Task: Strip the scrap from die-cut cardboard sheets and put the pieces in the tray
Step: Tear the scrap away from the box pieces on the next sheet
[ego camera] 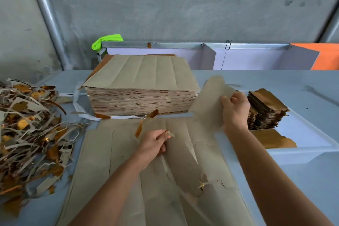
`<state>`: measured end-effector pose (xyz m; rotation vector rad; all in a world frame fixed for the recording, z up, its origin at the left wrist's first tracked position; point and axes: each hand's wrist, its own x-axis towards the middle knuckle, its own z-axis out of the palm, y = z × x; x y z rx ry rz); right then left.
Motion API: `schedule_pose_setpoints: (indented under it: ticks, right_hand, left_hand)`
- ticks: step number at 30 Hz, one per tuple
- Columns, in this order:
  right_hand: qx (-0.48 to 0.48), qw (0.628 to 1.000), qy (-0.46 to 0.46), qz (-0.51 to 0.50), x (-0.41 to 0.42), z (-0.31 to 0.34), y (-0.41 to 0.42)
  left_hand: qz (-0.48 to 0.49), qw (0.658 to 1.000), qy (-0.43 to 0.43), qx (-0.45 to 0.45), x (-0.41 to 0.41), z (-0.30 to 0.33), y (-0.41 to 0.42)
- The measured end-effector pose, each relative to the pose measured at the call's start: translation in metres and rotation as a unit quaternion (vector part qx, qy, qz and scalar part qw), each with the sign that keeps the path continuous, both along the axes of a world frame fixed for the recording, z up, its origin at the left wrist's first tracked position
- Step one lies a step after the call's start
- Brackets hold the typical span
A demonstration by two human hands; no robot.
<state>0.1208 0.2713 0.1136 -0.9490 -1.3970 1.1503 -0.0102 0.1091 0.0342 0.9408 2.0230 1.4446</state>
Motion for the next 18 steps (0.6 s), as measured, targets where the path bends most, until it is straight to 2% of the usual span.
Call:
schedule_pose_setpoints:
  ticks: [2,5,7,9,12,14,16,18]
  right_hand:
    - [0.095,0.985,-0.143,0.017,0.01,-0.006,0.0]
    - [0.186,0.929,-0.295,0.124,0.014,-0.013,-0.018]
    - [0.226,0.89,-0.344,0.196,0.014,-0.019,-0.034]
    - [0.213,0.874,-0.351,0.261,0.012,-0.025,-0.047]
    - [0.142,0.88,-0.312,0.33,0.01,-0.03,-0.059]
    - [0.16,0.879,-0.335,0.3,0.009,-0.035,-0.061]
    - [0.118,0.917,-0.305,0.228,0.009,-0.042,-0.056]
    - [-0.02,0.963,-0.208,0.172,0.012,-0.047,-0.05]
  left_hand:
    - [-0.012,1.0,0.011,0.013,-0.001,0.003,-0.004]
    - [-0.021,0.999,0.039,0.026,0.002,0.011,-0.005]
    - [-0.039,0.997,0.059,0.042,0.006,0.017,-0.004]
    - [-0.049,0.994,0.084,0.055,0.01,0.02,-0.002]
    - [-0.037,0.991,0.109,0.061,0.015,0.021,0.0]
    - [-0.014,0.992,0.105,0.068,0.018,0.019,0.002]
    - [0.046,0.992,0.075,0.093,0.02,0.015,0.004]
    - [0.116,0.985,0.05,0.115,0.017,0.011,0.002]
